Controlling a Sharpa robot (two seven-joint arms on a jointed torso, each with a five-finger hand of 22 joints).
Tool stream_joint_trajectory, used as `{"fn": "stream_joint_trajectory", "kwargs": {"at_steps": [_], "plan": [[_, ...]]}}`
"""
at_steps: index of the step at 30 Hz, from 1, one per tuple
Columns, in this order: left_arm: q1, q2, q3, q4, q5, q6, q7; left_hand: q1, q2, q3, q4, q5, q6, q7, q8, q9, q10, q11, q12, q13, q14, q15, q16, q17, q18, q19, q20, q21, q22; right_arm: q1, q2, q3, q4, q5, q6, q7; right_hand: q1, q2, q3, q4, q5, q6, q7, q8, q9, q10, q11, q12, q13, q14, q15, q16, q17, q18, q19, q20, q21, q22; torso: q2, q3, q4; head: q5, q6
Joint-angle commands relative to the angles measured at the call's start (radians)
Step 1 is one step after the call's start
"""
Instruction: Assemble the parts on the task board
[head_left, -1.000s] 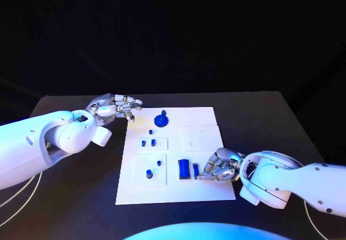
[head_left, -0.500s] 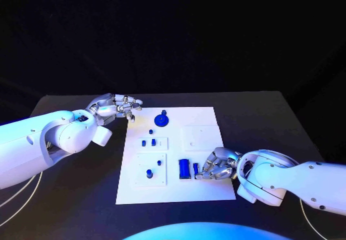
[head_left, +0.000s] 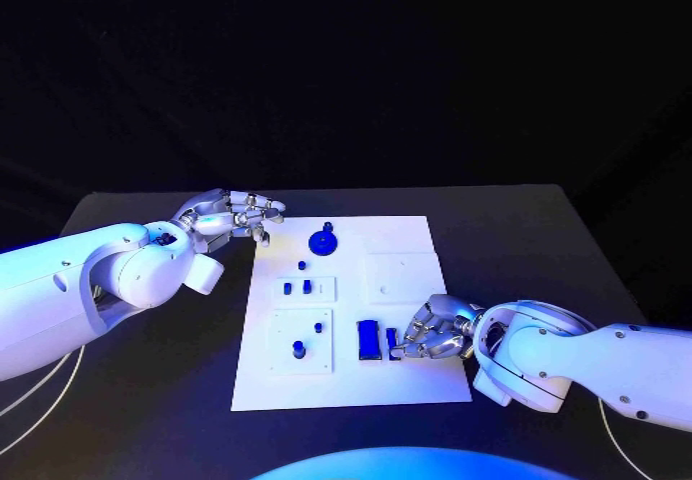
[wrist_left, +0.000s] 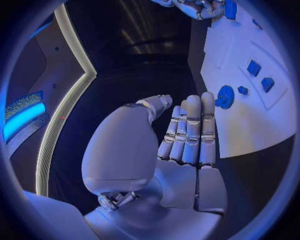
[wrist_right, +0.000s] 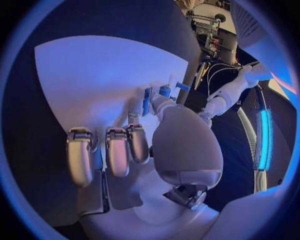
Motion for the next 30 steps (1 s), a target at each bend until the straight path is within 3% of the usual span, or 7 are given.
{"fn": "stream_joint_trajectory", "kwargs": {"at_steps": [1, 8, 9, 13, 20, 22, 30], "plan": [[0.000, 0.001, -0.001, 0.003, 0.006, 0.009, 0.011, 0.005, 0.006, 0.002, 0.002, 0.004, -0.008, 0.003, 0.003, 0.000, -0.010, 0.000, 0.007, -0.002, -0.008, -0.003, 0.006, -0.001, 0.015, 0.006, 0.002, -0.004, -0.001, 0.002, -0.010, 0.000, 0.003, 0.037, -0.041, 0.100, 0.008, -0.006, -0.013, -0.001, 0.001, -0.002, 0.002, -0.002, 0.005, 0.057, 0.004, -0.011, 0.192, 0.094, 0.002, 0.000, 0.195, -0.003, 0.088, -0.001, -0.013, 0.249, -0.002, -0.0002, -0.0014, 0.001, 0.007], [-0.002, 0.007, -0.008, -0.006, 0.028, -0.029, 0.071, -0.007, -0.004, -0.007, 0.010, 0.002, -0.013, 0.004, 0.004, -0.001, -0.015, 0.002, 0.009, -0.004, -0.007, -0.001, 0.007, -0.002, 0.014, 0.006, 0.003, -0.007, -0.003, 0.045, -0.004, 0.003, -0.088, 0.172, -0.090, 0.342, 0.049, -0.001, -0.117, 0.010, 0.002, -0.044, 0.019, -0.022, 0.001, 0.039, 0.020, -0.048, 0.178, 0.079, 0.015, -0.032, 0.132, 0.026, 0.038, 0.011, -0.166, 0.207, -0.015, -0.0082, -0.0056, -0.002, 0.040], [-0.003, 0.010, -0.009, -0.010, 0.038, -0.043, 0.091, -0.011, -0.009, -0.011, 0.013, 0.002, -0.014, 0.004, 0.004, -0.001, -0.016, 0.002, 0.010, -0.004, -0.008, 0.000, 0.008, -0.002, 0.014, 0.006, 0.004, -0.009, -0.005, 0.052, 0.001, 0.004, -0.114, 0.206, -0.100, 0.389, 0.063, 0.006, -0.125, 0.011, 0.076, -0.061, 0.025, -0.029, 0.000, 0.028, 0.025, -0.071, 0.168, 0.076, 0.018, -0.039, 0.120, 0.032, 0.027, 0.013, -0.197, 0.199, -0.018, -0.0105, -0.0060, -0.003, 0.046], [-0.005, 0.022, -0.009, -0.032, 0.086, -0.098, 0.169, -0.027, -0.020, -0.023, 0.025, 0.003, -0.019, 0.002, 0.005, -0.001, -0.019, 0.002, 0.014, -0.006, -0.012, 0.001, 0.008, -0.003, 0.014, 0.004, 0.006, -0.018, -0.010, 0.081, 0.026, 0.008, -0.216, 0.351, -0.121, 0.554, 0.094, 0.021, -0.133, 0.007, 0.091, -0.084, 0.036, -0.038, 0.000, 0.002, 0.035, -0.122, 0.145, 0.065, 0.028, -0.059, 0.086, 0.044, 0.004, 0.022, -0.263, 0.181, -0.028, -0.0142, -0.0069, -0.007, 0.074], [-0.012, 0.075, -0.009, -0.110, 0.172, -0.190, 0.280, -0.020, -0.029, -0.035, 0.048, 0.002, -0.032, 0.005, 0.020, -0.001, -0.058, 0.014, 0.004, -0.030, -0.173, 0.025, -0.080, -0.051, 0.009, -0.090, 0.027, -0.124, -0.063, 0.120, 0.121, 0.021, -0.441, 0.619, -0.112, 0.773, 0.190, 0.043, -0.121, 0.002, 0.062, -0.143, 0.066, -0.058, 0.000, -0.232, 0.064, -0.527, -0.069, -0.064, 0.056, -0.257, -0.209, 0.117, -0.173, 0.050, -0.724, 0.037, -0.043, -0.0136, -0.0042, -0.007, 0.147], [-0.017, 0.097, -0.009, -0.139, 0.191, -0.211, 0.306, -0.012, -0.027, -0.036, 0.052, 0.003, -0.042, 0.008, 0.022, -0.002, -0.067, 0.022, -0.008, -0.046, -0.225, 0.037, -0.125, -0.081, 0.006, -0.122, 0.039, -0.173, -0.089, 0.123, 0.161, 0.025, -0.516, 0.671, -0.101, 0.815, 0.216, 0.045, -0.098, 0.009, 0.044, -0.171, 0.084, -0.070, -0.019, -0.388, 0.082, -0.794, -0.246, -0.183, 0.073, -0.440, -0.423, 0.166, -0.316, 0.067, -1.083, -0.104, -0.050, -0.0129, -0.0033, -0.006, 0.164], [-0.032, 0.193, -0.007, -0.266, 0.233, -0.260, 0.364, 0.017, -0.021, -0.041, 0.068, 0.002, -0.057, 0.009, 0.034, -0.037, -0.039, 0.052, -0.172, -0.161, -0.346, 0.106, -0.576, -0.287, 0.008, -0.239, 0.133, -0.580, -0.353, 0.125, 0.298, 0.041, -0.753, 0.825, -0.055, 0.928, 0.252, 0.023, 0.053, 0.009, -0.007, -0.209, 0.130, -0.110, -0.131, -0.468, 0.144, -1.145, -0.769, -0.450, 0.150, -0.968, -0.774, 0.167, -0.451, 0.143, -1.418, -0.443, -0.064, -0.0019, 0.0011, -0.004, 0.206]]}}
